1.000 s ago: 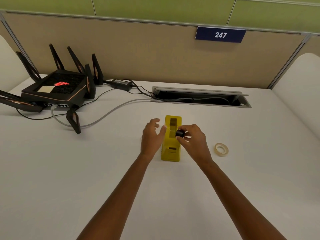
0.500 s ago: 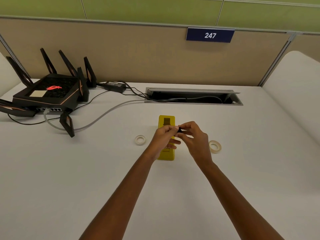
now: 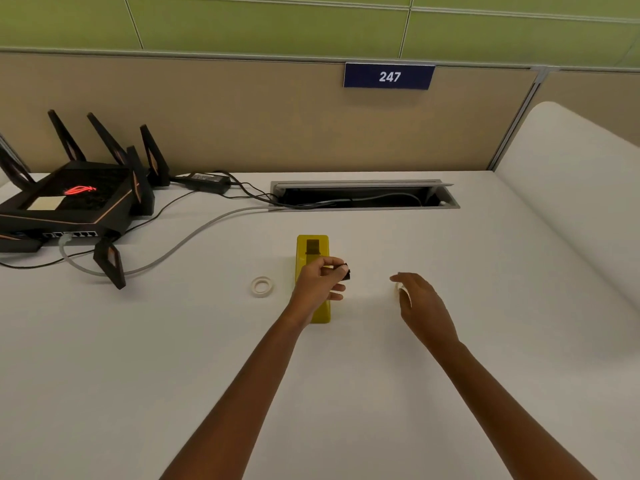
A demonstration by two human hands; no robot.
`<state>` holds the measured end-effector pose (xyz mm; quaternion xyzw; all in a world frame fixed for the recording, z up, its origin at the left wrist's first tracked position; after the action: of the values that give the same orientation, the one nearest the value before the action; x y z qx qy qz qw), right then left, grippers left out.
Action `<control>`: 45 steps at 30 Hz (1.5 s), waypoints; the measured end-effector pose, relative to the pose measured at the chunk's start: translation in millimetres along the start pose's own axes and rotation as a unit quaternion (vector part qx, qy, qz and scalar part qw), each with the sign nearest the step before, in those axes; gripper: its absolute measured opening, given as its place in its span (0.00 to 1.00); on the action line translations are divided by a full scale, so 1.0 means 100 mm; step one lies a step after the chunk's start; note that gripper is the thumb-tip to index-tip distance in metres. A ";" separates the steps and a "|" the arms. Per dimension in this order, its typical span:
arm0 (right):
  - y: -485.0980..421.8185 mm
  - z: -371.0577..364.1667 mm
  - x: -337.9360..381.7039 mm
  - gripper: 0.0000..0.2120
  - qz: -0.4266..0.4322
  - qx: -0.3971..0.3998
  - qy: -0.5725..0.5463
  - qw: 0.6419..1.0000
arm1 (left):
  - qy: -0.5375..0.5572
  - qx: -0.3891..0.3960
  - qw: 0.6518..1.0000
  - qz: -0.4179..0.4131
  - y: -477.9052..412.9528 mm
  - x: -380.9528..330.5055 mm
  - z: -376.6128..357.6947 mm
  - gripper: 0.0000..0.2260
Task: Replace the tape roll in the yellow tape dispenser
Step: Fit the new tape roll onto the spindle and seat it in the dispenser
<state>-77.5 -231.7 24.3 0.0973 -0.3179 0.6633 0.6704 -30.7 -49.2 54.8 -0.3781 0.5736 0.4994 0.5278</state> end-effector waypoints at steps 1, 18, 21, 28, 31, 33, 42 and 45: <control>0.01 0.00 -0.05 0.13 -0.009 0.014 0.020 1.000 | 0.001 0.002 1.000 0.000 0.00 0.00 -0.01 0.09; -0.05 -0.08 -0.26 0.11 -0.113 0.054 0.101 0.987 | -0.023 0.000 1.000 0.001 0.05 0.00 -0.11 0.10; -0.10 -0.08 -0.22 0.08 -0.139 0.021 -0.011 0.990 | -0.016 -0.002 1.000 0.000 0.05 -0.02 -0.10 0.10; -0.15 -0.02 0.10 0.06 -0.277 0.036 -0.366 0.888 | 0.022 -0.006 1.000 -0.004 0.04 -0.05 -0.08 0.08; -0.14 0.01 0.27 0.06 -0.300 0.061 -0.503 0.808 | 0.032 -0.012 0.999 -0.006 0.04 -0.05 -0.07 0.08; -0.13 0.01 0.36 0.07 -0.296 0.076 -0.557 0.772 | 0.039 -0.015 0.999 -0.007 0.04 -0.04 -0.06 0.09; -0.12 -0.03 0.54 0.08 -0.221 0.115 -0.626 0.739 | 0.093 -0.043 0.995 0.001 0.06 -0.08 0.01 0.12; -0.13 -0.05 0.57 0.07 -0.192 0.120 -0.604 0.764 | 0.089 -0.036 0.995 0.001 0.07 -0.09 0.04 0.12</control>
<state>-68.6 -183.1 56.1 0.6162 -0.5500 0.3575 0.4359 -35.5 -44.4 65.4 -0.4397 0.6002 0.4847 0.4599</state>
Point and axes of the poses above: each hand's wrist, its own y-axis away from the middle knuckle, its own z-axis out of the back of the hand, x = y × z, the point moved 1 cm from there along -y, towards the middle knuckle, and after that the axes turned 5 degrees about -y, right-handed, at the moved point
